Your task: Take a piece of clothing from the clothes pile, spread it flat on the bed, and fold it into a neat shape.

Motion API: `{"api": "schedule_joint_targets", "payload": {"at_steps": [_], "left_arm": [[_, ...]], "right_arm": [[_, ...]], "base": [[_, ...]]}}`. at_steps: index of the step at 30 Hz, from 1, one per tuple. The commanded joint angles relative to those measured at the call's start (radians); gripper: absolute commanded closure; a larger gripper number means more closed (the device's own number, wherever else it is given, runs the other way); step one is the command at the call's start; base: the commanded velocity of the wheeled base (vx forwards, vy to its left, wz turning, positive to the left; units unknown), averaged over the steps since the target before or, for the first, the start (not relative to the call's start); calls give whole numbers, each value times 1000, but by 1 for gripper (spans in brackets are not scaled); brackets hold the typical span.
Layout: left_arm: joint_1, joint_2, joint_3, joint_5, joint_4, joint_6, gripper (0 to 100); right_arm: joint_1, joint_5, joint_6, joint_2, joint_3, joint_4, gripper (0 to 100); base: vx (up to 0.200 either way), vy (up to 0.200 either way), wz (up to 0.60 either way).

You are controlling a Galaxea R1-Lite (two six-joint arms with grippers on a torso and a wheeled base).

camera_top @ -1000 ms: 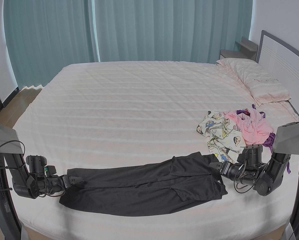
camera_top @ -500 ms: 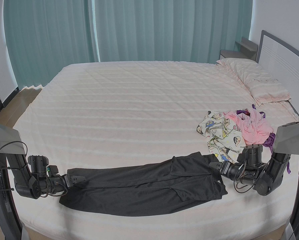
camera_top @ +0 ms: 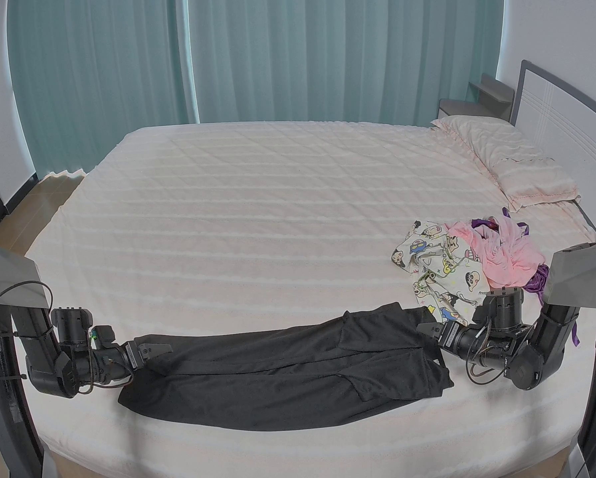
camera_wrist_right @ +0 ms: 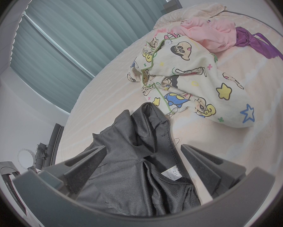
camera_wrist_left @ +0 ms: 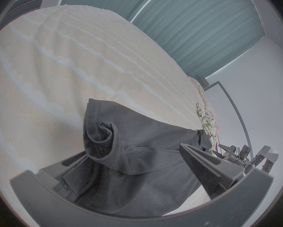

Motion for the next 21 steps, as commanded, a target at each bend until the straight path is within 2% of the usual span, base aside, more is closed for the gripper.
{"api": "schedule_joint_targets", "payload": {"at_steps": [1,21], "left_arm": [[9,-3,4,-4,-8,-2,0],[8,-95,58,-28,-11,-9,0]], "right_arm": [[0,0,0,3,0,0,0],[0,0,0,4,2,0,0]], "base": [[0,0,0],[0,0,0]]}}
